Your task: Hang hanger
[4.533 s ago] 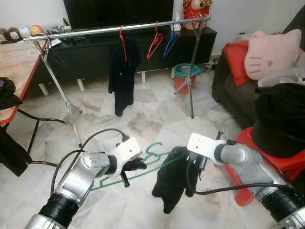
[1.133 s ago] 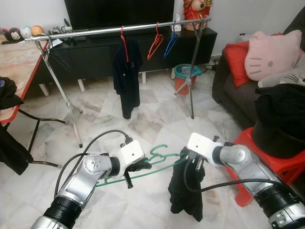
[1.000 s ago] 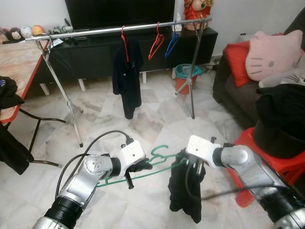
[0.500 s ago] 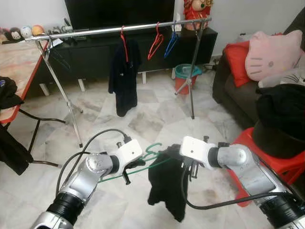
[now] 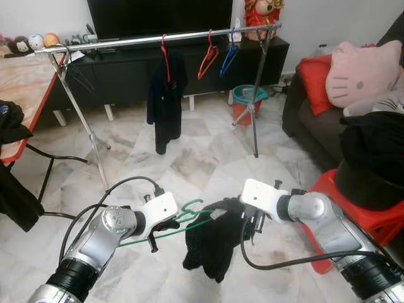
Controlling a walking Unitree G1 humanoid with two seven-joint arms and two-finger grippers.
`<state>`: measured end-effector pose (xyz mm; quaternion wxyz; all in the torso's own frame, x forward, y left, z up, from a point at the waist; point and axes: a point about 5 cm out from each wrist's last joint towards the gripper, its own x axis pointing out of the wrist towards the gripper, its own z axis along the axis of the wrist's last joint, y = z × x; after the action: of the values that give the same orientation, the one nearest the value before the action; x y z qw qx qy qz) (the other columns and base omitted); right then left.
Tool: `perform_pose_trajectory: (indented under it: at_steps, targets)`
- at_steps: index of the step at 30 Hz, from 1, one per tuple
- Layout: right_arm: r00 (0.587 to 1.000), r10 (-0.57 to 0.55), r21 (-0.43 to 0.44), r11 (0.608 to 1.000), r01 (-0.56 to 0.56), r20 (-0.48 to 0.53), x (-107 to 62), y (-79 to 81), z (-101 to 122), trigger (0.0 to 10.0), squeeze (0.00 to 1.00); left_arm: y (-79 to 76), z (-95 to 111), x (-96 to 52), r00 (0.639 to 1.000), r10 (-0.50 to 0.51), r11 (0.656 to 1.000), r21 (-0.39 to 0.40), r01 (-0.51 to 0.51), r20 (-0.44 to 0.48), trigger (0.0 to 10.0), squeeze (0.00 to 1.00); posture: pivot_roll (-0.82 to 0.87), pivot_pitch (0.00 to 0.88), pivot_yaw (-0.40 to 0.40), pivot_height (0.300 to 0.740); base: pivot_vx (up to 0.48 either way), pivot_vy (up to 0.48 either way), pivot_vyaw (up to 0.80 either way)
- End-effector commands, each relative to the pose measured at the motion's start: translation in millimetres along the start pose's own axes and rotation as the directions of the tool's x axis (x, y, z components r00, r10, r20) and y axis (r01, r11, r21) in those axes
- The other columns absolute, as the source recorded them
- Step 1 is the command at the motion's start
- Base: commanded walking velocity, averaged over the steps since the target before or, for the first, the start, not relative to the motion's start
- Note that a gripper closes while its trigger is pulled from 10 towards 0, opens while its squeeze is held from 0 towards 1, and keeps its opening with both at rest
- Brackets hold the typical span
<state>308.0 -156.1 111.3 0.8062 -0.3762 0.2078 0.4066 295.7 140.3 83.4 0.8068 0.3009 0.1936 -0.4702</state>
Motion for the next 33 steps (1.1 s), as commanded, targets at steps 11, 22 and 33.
perform_pose_trajectory:
  at_steps: [11,22,33]
  targets:
    - [1.000,0.003,-0.013,1.000,-0.003,0.011,5.9,0.9,3,10.0,0.00,5.9,8,-3.5,0.999,0.036,0.999,-0.005,-0.036,0.026,10.0,0.00,0.10,0.000,-0.004,0.740,0.000,0.000,0.00]
    - [1.000,-0.002,-0.018,1.000,0.001,-0.030,9.9,2.8,-4,10.0,0.00,18.6,15,-2.4,0.990,0.134,0.991,-0.014,-0.133,0.042,10.0,0.00,0.10,0.000,-0.004,0.740,0.000,0.000,0.00]
    - [0.999,0.033,-0.020,0.999,-0.033,0.012,11.5,7.7,5,10.0,0.00,17.5,21,0.9,0.988,0.137,0.990,-0.026,-0.136,0.075,10.0,0.00,0.09,0.000,-0.003,0.740,0.000,0.000,0.00]
